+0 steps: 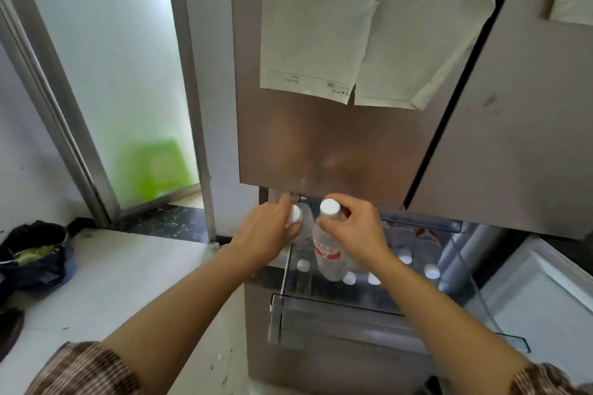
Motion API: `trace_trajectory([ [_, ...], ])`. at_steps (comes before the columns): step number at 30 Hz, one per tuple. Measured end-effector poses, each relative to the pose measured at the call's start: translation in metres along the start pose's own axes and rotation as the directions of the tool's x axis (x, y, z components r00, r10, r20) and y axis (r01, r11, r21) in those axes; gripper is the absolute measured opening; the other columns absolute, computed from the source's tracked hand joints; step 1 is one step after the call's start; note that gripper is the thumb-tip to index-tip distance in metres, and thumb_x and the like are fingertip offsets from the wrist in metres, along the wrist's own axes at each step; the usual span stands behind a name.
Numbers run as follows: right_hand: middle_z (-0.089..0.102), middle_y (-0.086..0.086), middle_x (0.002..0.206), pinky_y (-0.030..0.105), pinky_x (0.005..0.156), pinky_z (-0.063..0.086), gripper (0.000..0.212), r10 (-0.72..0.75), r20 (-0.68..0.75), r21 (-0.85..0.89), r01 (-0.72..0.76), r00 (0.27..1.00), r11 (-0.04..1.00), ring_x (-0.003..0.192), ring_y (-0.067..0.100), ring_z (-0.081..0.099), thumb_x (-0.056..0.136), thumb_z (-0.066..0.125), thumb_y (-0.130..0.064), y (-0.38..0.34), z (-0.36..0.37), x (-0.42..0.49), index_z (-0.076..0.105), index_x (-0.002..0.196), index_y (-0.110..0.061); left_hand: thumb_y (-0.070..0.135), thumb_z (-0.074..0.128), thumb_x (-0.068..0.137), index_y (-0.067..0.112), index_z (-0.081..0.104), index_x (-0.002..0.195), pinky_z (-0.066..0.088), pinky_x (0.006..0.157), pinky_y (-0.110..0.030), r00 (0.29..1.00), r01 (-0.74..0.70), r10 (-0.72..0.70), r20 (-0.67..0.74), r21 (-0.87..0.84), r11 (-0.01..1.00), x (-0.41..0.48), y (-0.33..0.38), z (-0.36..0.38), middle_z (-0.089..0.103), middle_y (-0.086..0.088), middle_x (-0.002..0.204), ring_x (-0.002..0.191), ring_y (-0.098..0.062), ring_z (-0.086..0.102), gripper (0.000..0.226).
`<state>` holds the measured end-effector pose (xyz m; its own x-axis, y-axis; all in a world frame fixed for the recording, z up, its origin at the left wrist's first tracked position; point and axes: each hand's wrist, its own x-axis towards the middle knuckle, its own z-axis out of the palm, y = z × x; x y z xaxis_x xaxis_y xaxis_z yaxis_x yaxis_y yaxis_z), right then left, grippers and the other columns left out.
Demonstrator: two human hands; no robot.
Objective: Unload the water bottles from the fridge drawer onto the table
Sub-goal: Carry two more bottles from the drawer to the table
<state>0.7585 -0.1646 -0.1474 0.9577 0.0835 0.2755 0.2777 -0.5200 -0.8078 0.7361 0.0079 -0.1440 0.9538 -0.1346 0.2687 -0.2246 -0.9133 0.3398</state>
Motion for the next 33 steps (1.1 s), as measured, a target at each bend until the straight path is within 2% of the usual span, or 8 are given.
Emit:
trace_trajectory([
  [7,0.071,-0.008,0.094,0.021,0.073,0.052,0.028,-0.132,0.130,0.073,0.123,0.983,0.990,0.086,0.008,0.066,0.075,0.079,-0.013,-0.096,0.008,-0.035,0.072,0.101,-0.022,0.035,0.061,0.088,0.018,0.047,0.095,0.031,0.061,-0.029,0.984,0.028,-0.045,-0.175,-0.099,0.995,-0.071,-0.026,-0.092,0.054,0.002,0.078,0.071,-0.020,0.050,0.023],
  [12,0.069,-0.007,0.090,0.025,0.076,0.052,0.024,-0.228,0.278,0.107,0.206,0.933,0.973,0.083,0.009,0.064,0.078,0.078,-0.014,-0.161,0.050,-0.083,0.069,0.096,-0.025,0.037,0.059,0.089,0.015,0.051,0.097,0.043,0.062,-0.035,0.972,0.094,-0.102,-0.214,-0.047,0.994,-0.151,-0.062,-0.143,0.058,-0.004,0.080,0.076,-0.028,0.056,0.025],
  [16,0.069,0.003,0.091,0.040,0.079,0.057,0.023,-0.256,0.417,0.056,0.257,0.872,0.965,0.084,0.024,0.065,0.079,0.077,-0.026,-0.195,0.109,-0.126,0.066,0.098,-0.032,0.042,0.056,0.090,0.016,0.051,0.100,0.046,0.065,-0.036,0.963,0.201,-0.190,-0.190,0.044,0.979,-0.228,-0.104,-0.175,0.064,-0.006,0.091,0.083,-0.028,0.059,0.028],
  [18,0.068,0.003,0.088,0.033,0.076,0.057,0.024,-0.295,0.506,0.039,0.320,0.811,0.947,0.079,0.017,0.064,0.080,0.076,-0.029,-0.211,0.140,-0.148,0.065,0.100,-0.032,0.043,0.055,0.090,0.018,0.049,0.095,0.042,0.063,-0.033,0.956,0.258,-0.244,-0.164,0.070,0.963,-0.268,-0.126,-0.188,0.062,-0.003,0.090,0.083,-0.025,0.058,0.026],
  [21,0.057,-0.013,0.073,0.010,0.057,0.041,0.026,-0.372,0.618,0.024,0.457,0.692,0.889,0.060,-0.004,0.053,0.081,0.076,-0.026,-0.240,0.189,-0.183,0.067,0.105,-0.020,0.043,0.055,0.089,0.021,0.051,0.094,0.043,0.064,-0.033,0.924,0.365,-0.348,-0.156,0.091,0.927,-0.332,-0.160,-0.203,0.064,0.000,0.095,0.086,-0.023,0.059,0.023],
  [26,0.063,-0.009,0.085,0.026,0.067,0.046,0.021,-0.431,0.745,0.120,0.534,0.508,0.837,0.072,0.002,0.055,0.079,0.075,-0.025,-0.284,0.280,-0.242,0.065,0.097,-0.021,0.039,0.058,0.086,0.020,0.056,0.099,0.050,0.071,-0.036,0.830,0.553,-0.538,-0.147,0.097,0.827,-0.439,-0.205,-0.233,0.064,0.000,0.094,0.085,-0.022,0.059,0.024],
  [29,0.057,-0.016,0.077,0.026,0.066,0.042,0.019,-0.520,0.763,0.204,0.621,0.384,0.757,0.068,0.004,0.052,0.077,0.074,-0.028,-0.320,0.331,-0.276,0.059,0.089,-0.032,0.037,0.057,0.084,0.019,0.056,0.093,0.040,0.061,-0.031,0.747,0.660,-0.637,-0.191,0.094,0.745,-0.498,-0.230,-0.253,0.062,0.000,0.091,0.081,-0.021,0.056,0.020],
  [33,0.061,-0.009,0.087,0.028,0.070,0.049,0.023,-0.586,0.782,0.301,0.692,0.214,0.655,0.078,0.010,0.058,0.081,0.071,-0.029,-0.376,0.390,-0.316,0.063,0.101,-0.021,0.038,0.055,0.085,0.021,0.053,0.093,0.031,0.054,-0.029,0.623,0.780,-0.749,-0.226,0.109,0.616,-0.565,-0.262,-0.283,0.058,0.003,0.086,0.078,-0.019,0.053,0.019],
])
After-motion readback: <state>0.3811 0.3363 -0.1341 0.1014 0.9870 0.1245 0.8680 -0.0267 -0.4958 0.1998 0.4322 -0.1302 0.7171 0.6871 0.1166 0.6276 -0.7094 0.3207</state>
